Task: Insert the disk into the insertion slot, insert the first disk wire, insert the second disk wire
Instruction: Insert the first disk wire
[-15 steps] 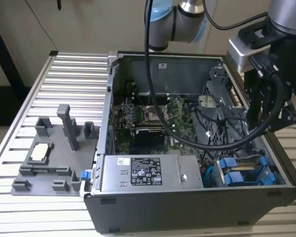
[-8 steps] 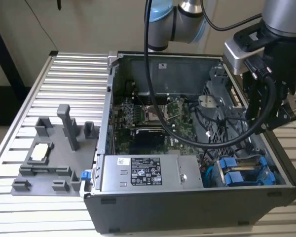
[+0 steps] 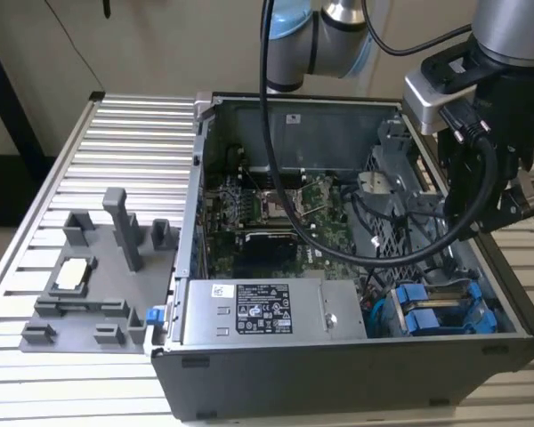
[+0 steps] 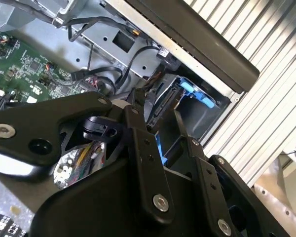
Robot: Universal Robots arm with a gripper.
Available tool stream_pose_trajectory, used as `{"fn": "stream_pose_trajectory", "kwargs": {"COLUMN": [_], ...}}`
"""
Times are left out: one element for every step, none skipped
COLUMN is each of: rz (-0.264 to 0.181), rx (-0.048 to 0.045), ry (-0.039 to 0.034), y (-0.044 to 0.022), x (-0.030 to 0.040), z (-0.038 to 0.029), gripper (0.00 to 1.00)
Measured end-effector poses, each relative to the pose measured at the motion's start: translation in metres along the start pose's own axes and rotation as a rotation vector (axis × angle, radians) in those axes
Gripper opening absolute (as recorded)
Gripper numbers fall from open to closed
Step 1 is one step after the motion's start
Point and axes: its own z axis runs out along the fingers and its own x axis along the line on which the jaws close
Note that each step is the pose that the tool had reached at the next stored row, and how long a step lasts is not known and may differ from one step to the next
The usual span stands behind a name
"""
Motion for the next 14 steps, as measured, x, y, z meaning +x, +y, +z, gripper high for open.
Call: {"fn": "stream_pose_trajectory", "kwargs": {"rz": [0.000,0.000,0.000,0.000,0.000,0.000,0.000,0.000,0.000,0.000,0.000,0.000,0.000,0.000], "rx": [0.0000,0.0000,0.0000,0.0000,0.0000,0.0000,0.0000,0.0000,0.0000,0.0000,0.0000,0.0000,0.0000,0.0000], "ry": [0.0000,0.0000,0.0000,0.0000,0.0000,-0.0001,0.0000,0.0000,0.0000,-0.0001,-0.0001,0.0000,0.0000,0.0000], "y": [0.0000,0.0000,0.0000,0.0000,0.0000,0.0000,0.0000,0.0000,0.0000,0.0000,0.0000,0.0000,0.0000,0.0000], "x": [0.0000,0.0000,0.0000,0.0000,0.0000,0.0000,0.0000,0.0000,0.0000,-0.0001,-0.0001,-0.0001,-0.0001,-0.0001], "z": [0.0000,0.0000,0.0001,0.0001,0.0000,0.0001,0.0001,0.0001,0.0001,0.0001,0.0002,0.0001,0.0002,0.0002], "gripper": [0.38,0.31,0.25,0.25,0.19,0.19,0.19,0.19,0.19,0.19,0.19,0.19,0.19,0.19]}}
